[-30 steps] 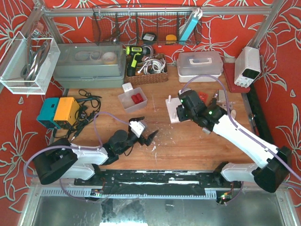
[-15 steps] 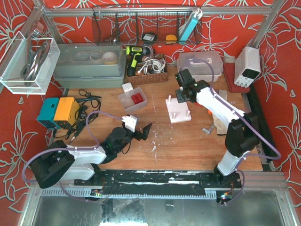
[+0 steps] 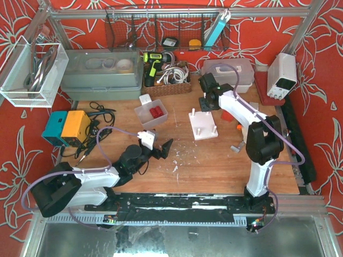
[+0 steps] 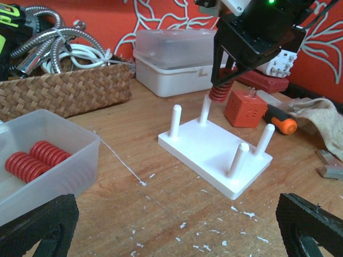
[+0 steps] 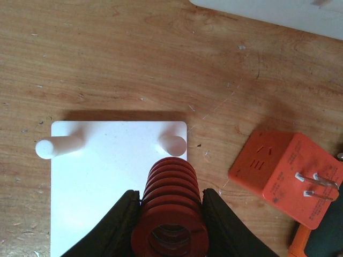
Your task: Install the large spring
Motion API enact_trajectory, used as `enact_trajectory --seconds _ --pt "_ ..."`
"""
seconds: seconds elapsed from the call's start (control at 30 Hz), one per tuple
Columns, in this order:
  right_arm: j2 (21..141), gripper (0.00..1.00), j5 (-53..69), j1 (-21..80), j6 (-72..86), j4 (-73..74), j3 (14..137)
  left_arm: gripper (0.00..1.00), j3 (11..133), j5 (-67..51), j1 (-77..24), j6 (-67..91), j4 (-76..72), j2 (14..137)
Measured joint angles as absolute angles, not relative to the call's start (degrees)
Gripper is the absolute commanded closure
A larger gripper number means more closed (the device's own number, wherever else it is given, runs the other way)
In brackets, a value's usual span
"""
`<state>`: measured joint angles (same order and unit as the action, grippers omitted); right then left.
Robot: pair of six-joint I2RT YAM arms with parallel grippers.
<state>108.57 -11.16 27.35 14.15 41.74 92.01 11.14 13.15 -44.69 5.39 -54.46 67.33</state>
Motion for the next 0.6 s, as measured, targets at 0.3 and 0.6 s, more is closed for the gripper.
enact_trajectory --seconds 0.3,0.6 --pt "111.02 1.0 -10.76 26.74 14.2 43.29 96.42 0.0 11.14 12.27 -44.69 5.37 -54.48 66.78" --pt "112.62 1.0 -10.48 25.54 14.2 45.08 97.71 0.0 11.11 11.64 -44.69 5.19 -54.48 66.76"
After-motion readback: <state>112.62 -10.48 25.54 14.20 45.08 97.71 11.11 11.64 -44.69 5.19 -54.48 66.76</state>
